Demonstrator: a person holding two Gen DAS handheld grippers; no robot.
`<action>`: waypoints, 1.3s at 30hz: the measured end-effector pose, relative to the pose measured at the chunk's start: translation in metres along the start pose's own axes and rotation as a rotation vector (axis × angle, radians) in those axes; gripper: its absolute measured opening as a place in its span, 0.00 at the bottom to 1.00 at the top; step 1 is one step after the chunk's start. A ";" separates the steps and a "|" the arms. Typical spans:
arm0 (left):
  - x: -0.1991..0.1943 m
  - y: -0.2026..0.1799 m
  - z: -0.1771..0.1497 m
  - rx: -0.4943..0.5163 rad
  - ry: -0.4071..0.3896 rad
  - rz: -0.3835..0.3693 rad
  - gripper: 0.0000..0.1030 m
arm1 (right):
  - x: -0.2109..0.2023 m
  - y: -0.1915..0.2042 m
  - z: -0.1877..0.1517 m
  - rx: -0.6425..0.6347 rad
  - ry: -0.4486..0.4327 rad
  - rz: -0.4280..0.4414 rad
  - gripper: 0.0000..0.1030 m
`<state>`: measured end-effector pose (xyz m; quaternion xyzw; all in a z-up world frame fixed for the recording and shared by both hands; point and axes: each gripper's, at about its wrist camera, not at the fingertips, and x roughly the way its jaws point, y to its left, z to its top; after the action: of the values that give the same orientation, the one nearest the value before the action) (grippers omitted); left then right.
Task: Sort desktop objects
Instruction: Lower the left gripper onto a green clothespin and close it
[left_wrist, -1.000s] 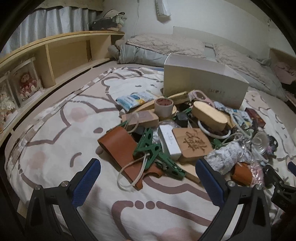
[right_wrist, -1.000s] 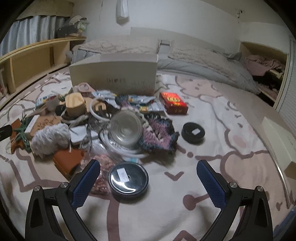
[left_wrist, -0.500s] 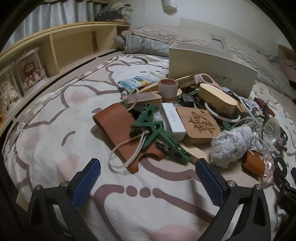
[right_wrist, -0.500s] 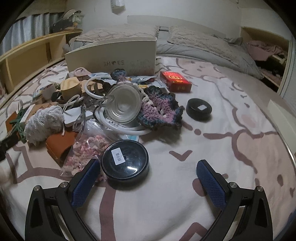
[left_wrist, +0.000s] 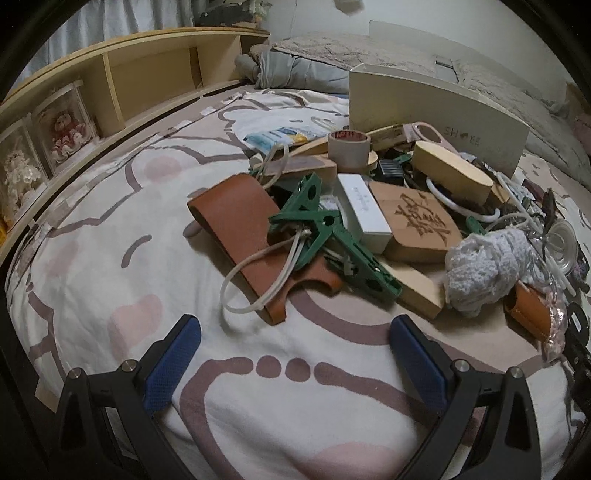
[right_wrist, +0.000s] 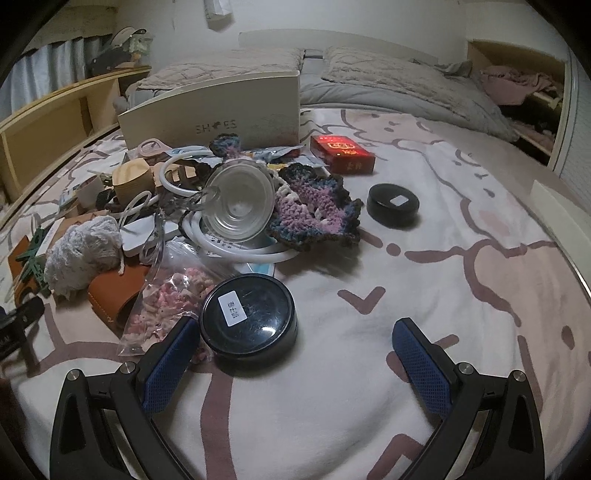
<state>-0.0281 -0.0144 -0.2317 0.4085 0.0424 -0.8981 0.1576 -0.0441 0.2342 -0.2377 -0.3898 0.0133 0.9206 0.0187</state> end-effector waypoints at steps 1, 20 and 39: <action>0.001 -0.001 -0.001 0.004 0.004 0.003 1.00 | 0.001 0.000 0.000 -0.004 0.003 0.003 1.00; -0.024 -0.006 0.008 0.045 -0.123 -0.037 0.96 | 0.008 -0.014 0.006 -0.016 0.065 -0.036 1.00; -0.012 -0.025 0.028 0.025 -0.135 -0.105 0.31 | 0.008 -0.014 0.005 -0.004 0.073 -0.041 1.00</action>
<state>-0.0487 0.0063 -0.2051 0.3461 0.0416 -0.9310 0.1077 -0.0528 0.2491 -0.2402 -0.4234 0.0042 0.9052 0.0361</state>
